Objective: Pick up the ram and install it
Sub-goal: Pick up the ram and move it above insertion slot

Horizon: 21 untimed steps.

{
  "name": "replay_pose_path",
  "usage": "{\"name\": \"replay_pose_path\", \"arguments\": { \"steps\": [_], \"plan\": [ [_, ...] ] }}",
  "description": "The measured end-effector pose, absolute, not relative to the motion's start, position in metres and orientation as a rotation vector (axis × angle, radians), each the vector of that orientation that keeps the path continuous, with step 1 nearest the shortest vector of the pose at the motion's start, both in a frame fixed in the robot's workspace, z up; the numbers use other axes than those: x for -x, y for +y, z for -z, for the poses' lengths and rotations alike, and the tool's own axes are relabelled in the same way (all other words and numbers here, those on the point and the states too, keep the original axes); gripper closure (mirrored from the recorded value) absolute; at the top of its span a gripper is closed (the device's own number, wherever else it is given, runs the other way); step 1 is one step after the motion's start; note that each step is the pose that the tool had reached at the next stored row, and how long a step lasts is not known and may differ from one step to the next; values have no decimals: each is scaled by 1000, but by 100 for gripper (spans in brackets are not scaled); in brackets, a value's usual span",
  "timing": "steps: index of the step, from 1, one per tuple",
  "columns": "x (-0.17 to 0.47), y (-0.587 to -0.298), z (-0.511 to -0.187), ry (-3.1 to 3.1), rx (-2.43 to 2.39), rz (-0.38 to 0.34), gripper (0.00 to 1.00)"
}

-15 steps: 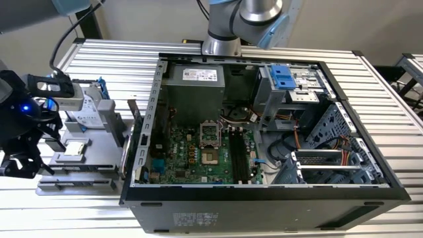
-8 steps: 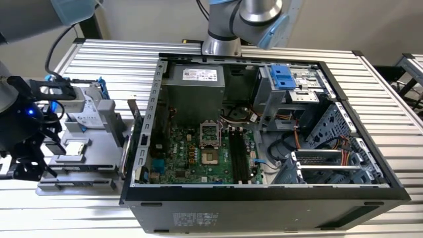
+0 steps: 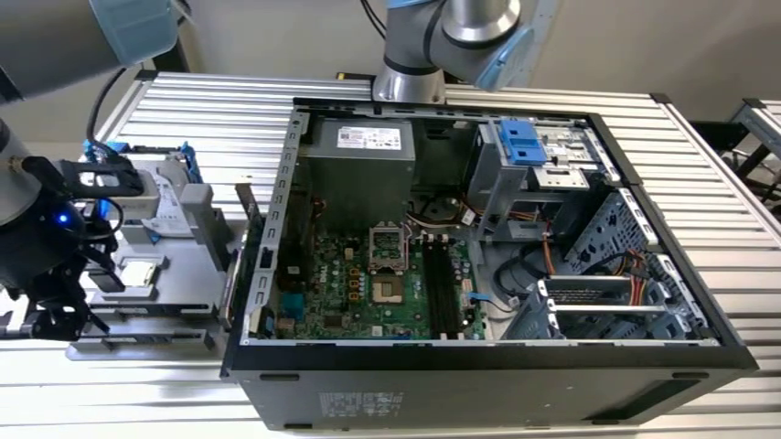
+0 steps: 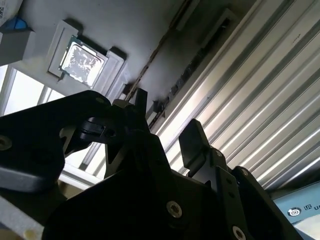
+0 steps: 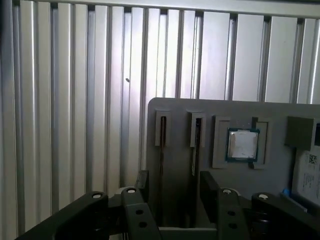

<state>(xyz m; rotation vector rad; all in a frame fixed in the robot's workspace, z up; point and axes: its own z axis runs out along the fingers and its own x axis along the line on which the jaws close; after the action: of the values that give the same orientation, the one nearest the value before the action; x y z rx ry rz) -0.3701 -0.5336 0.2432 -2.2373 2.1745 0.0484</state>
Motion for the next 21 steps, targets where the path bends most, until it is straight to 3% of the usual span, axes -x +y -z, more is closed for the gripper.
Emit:
{"name": "replay_pose_path", "arguments": {
  "steps": [7,21],
  "plan": [
    [370,-543,-230,2174,2237,-48,0],
    [370,-535,-210,2168,2243,-45,0]
  ]
}}
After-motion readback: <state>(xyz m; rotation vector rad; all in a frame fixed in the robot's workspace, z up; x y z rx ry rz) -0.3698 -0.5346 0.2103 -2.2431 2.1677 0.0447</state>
